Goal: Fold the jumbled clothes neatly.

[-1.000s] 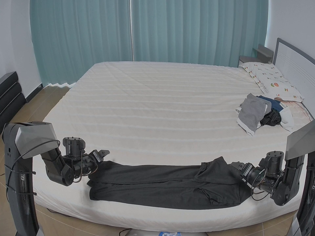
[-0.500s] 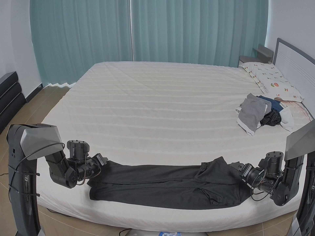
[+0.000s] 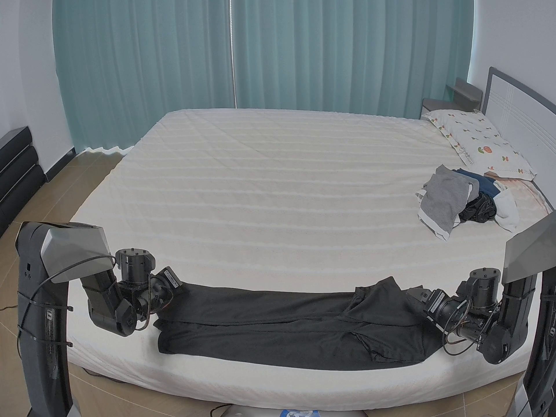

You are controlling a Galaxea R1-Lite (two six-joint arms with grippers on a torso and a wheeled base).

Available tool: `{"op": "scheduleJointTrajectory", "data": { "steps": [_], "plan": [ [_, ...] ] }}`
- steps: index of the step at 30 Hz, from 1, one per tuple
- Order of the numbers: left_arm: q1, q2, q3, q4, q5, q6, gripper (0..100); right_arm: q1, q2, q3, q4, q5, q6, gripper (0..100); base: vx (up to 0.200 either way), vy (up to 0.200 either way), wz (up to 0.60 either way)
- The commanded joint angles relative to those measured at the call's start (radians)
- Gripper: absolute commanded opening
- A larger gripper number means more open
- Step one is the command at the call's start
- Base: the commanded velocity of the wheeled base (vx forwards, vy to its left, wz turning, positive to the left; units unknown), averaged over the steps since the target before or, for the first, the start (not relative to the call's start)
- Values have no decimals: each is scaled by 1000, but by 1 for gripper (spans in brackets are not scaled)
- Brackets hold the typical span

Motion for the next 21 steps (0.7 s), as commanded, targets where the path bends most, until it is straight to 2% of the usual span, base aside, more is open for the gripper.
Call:
{"op": "scheduleJointTrajectory", "data": {
  "steps": [1, 21],
  "plan": [
    [4, 17, 6, -6, 8, -1, 0, 0, 2, 4, -9, 0, 0, 100, 0, 0, 0],
    [49, 24, 1, -5, 19, -1, 0, 0, 2, 7, -9, 0, 2, 100, 0, 0, 0]
  ]
}}
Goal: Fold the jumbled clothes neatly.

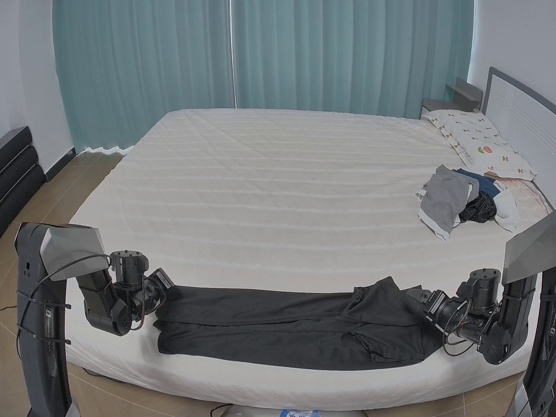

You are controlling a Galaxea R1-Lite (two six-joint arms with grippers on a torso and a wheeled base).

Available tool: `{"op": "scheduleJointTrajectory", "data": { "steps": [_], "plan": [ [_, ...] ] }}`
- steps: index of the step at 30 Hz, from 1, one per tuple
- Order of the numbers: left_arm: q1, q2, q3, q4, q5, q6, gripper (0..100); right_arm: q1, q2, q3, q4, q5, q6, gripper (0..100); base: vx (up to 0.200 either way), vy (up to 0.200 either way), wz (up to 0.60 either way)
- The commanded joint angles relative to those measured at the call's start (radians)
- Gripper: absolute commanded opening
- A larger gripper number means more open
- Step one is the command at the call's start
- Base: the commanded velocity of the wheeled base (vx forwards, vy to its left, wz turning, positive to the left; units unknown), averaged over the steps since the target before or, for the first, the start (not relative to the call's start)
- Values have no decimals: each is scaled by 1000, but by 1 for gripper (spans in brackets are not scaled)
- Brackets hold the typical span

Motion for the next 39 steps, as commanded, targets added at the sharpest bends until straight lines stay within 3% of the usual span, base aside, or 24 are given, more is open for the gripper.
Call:
{"op": "scheduleJointTrajectory", "data": {
  "steps": [1, 27, 28, 39],
  "plan": [
    [2, 11, -6, 0, 1, 0, 0, 0, 1, 1, -9, 1, 0, 100, 0, 0, 0],
    [16, 26, -13, 0, -1, 1, 0, -13, 15, -25, -9, 4, -1, 100, 0, 0, 0],
    [16, 26, -13, 0, -1, 1, 100, -12, 21, -30, -9, 7, -1, 100, 0, 0, 0],
    [16, 28, -7, 0, -4, -2, 100, 34, 38, -105, -7, 13, -9, 100, 0, 0, 0]
  ]
}}
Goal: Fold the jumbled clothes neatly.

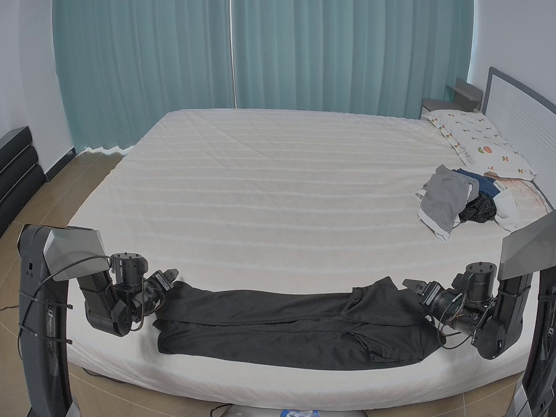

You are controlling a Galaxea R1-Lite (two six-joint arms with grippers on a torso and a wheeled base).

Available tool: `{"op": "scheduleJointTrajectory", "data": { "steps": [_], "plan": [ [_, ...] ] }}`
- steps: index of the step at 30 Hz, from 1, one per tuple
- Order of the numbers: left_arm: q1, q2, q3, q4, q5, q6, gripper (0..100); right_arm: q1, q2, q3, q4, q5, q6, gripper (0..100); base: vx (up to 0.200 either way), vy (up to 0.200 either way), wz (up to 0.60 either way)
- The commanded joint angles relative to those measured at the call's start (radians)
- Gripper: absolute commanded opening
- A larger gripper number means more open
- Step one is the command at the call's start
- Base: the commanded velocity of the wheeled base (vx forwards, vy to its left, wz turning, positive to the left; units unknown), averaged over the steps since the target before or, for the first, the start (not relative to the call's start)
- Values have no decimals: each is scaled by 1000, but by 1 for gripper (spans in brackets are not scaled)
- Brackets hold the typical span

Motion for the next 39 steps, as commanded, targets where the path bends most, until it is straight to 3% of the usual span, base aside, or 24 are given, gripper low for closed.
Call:
{"op": "scheduleJointTrajectory", "data": {
  "steps": [1, 6, 13, 21, 22, 34, 39],
  "plan": [
    [1, 2, 4, 2, 1, -2, 100, 33, 37, -37, -7, 4, -3, 100, 0, 0, 0],
    [1, 2, 10, 2, 2, -3, 100, 48, 159, -114, -7, 2, -49, 100, 0, 0, 0],
    [0, 2, 10, 2, 2, -3, 100, 33, 170, -137, -7, -2, -72, 100, 0, 0, 0],
    [-2, 2, 10, 2, 4, -11, 100, 5, 190, -146, -7, 38, -90, 100, 0, 0, 0],
    [-2, 2, 10, 2, 4, -11, 100, 5, 191, -146, -7, 39, -90, 0, 0, 0, 0],
    [-2, 3, 12, 2, 5, -11, 100, -15, 107, -53, -9, 48, -118, 0, 0, 0, 0],
    [-2, 3, 12, 2, 5, -11, 100, -13, 41, 24, -9, 107, -118, 0, 0, 0, 0]
  ]
}}
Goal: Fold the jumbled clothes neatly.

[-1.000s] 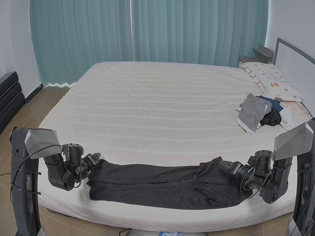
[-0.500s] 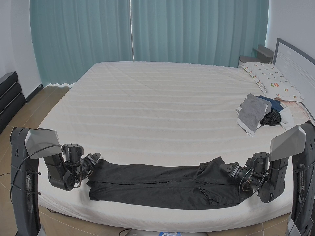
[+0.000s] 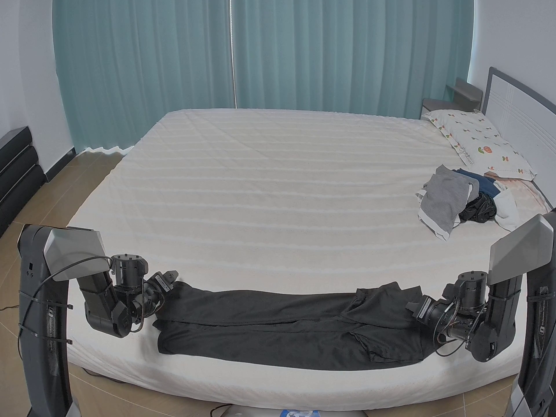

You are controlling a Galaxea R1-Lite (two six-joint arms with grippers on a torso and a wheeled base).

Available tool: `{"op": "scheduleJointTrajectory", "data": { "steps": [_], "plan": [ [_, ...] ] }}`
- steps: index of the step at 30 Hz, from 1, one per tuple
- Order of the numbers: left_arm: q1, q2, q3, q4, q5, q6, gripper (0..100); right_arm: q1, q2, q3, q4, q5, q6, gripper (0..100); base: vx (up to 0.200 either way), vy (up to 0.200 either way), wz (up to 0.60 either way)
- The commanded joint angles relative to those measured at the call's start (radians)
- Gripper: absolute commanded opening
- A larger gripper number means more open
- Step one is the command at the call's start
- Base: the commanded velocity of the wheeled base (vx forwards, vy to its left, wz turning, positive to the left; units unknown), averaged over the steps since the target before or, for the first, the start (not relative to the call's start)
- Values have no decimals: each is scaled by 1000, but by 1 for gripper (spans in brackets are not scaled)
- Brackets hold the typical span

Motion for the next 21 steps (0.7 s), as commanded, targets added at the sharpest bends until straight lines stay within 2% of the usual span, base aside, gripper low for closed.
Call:
{"op": "scheduleJointTrajectory", "data": {
  "steps": [1, 8, 21],
  "plan": [
    [0, 3, 0, 0, 0, 0, 100, -1, -69, 64, -8, 28, -3, 0, 0, 0, 0],
    [0, 3, 3, 0, 0, 0, 100, -4, -73, 90, -8, 27, -11, 0, 0, 0, 0],
    [0, 3, 3, 0, 0, 0, 100, -4, -70, 134, -8, 27, -76, 0, 0, 0, 0]
  ]
}}
